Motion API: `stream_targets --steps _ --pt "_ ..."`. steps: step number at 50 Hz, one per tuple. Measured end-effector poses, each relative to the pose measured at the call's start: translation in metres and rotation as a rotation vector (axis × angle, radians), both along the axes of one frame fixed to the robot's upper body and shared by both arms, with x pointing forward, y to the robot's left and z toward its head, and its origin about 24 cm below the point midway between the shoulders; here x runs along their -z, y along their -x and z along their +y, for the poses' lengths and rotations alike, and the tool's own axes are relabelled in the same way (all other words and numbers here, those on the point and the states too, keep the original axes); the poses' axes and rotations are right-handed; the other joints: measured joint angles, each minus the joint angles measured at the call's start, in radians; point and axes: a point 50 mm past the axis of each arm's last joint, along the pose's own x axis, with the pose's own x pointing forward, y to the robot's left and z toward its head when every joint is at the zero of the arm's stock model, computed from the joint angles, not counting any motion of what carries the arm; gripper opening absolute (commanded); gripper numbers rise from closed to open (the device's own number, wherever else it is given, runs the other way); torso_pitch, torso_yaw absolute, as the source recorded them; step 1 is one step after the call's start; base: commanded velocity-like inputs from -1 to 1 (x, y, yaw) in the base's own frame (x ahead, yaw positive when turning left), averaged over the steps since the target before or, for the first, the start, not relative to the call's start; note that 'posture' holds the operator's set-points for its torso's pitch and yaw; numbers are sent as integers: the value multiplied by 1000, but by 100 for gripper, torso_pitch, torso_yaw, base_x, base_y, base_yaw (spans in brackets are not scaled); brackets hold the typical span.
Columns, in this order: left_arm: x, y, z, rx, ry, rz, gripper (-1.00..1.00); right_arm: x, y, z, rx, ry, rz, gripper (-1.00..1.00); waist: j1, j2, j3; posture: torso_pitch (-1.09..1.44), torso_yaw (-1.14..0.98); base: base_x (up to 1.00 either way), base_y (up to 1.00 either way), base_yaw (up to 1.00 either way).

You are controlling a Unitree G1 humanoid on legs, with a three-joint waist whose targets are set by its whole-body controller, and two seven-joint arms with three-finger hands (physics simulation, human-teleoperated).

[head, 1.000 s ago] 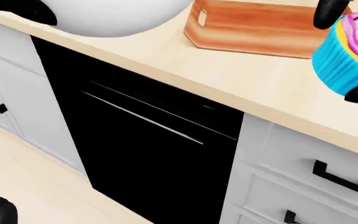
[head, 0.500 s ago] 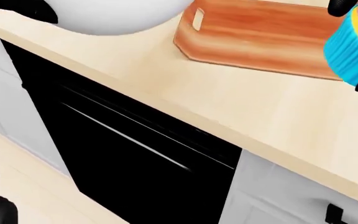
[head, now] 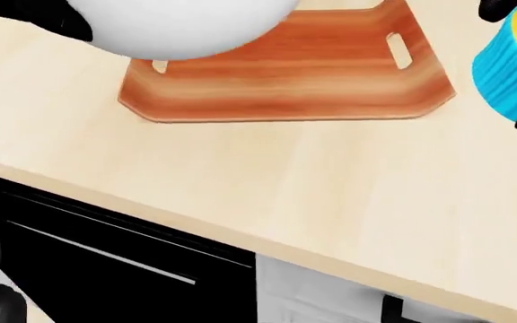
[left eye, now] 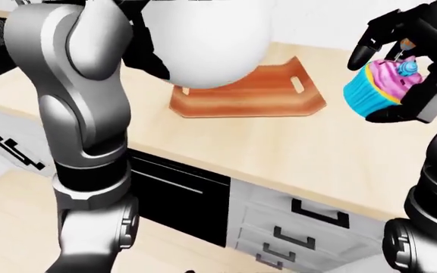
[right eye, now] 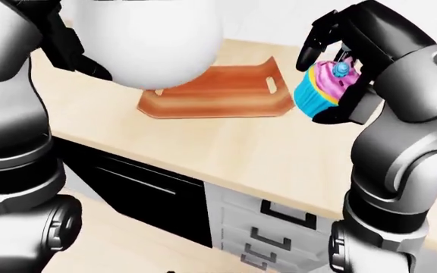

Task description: Pick up the bowl with cake and place it on the tray. Pick up the cupcake and place it on the tray.

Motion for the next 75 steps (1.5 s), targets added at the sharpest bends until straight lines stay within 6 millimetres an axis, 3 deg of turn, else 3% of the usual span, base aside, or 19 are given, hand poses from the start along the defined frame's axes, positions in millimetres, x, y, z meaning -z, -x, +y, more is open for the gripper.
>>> stream_targets --steps 2,6,12,14,16,17,19,26,33,42,57,67,75 --pt "-3 2 4 -13 14 -20 -100 0 -1 0 -1 0 4 -100 -2 18 -15 0 0 10 0 0" --pt "-2 0 5 -20 13 -14 -100 -1 -2 -2 4 -9 9 -100 11 79 -53 0 0 14 0 0" --pt "-4 2 11 -40 31 -22 -100 -2 0 6 -35 10 3 -100 12 50 -65 0 0 12 0 0" --pt "-9 7 9 -32 30 -53 -100 -6 3 4 -26 6 -16 -100 15 26 -52 0 0 3 0 0" --pt "-10 9 8 -27 31 -64 -100 -6 3 3 -19 3 -20 -100 19 -16 -46 0 0 11 0 0" --pt "-6 7 9 -28 33 -51 -100 -5 2 3 -18 3 -12 -100 22 -17 -44 0 0 11 0 0" --pt "3 0 8 -28 24 3 -100 0 0 3 -17 -4 16 -100 15 6 -39 0 0 6 0 0" --pt "-3 3 3 -4 5 -14 -100 -1 0 0 -9 -14 13 -100 6 14 -31 0 0 0 0 0" --pt "-7 -4 -1 -9 17 0 -100 -8 3 3 -26 -2 4 -100 21 -1 -23 0 0 0 0 0" --pt "-9 -42 -18 32 31 55 -100 -10 4 6 -39 5 -10 -100 29 -15 -27 0 0 0 0 0" --pt "28 -102 -35 62 27 216 -100 -14 4 7 -41 4 -26 -100 40 -27 -29 0 0 0 0 0" --pt "18 -105 -55 104 -4 181 -100 -12 2 6 -40 -1 -18 -100 32 -22 -39 0 0 0 0 0" --pt "33 -112 -57 120 -10 215 -100 -12 5 5 -34 -5 -29 -100 18 -9 -46 0 0 0 0 0"
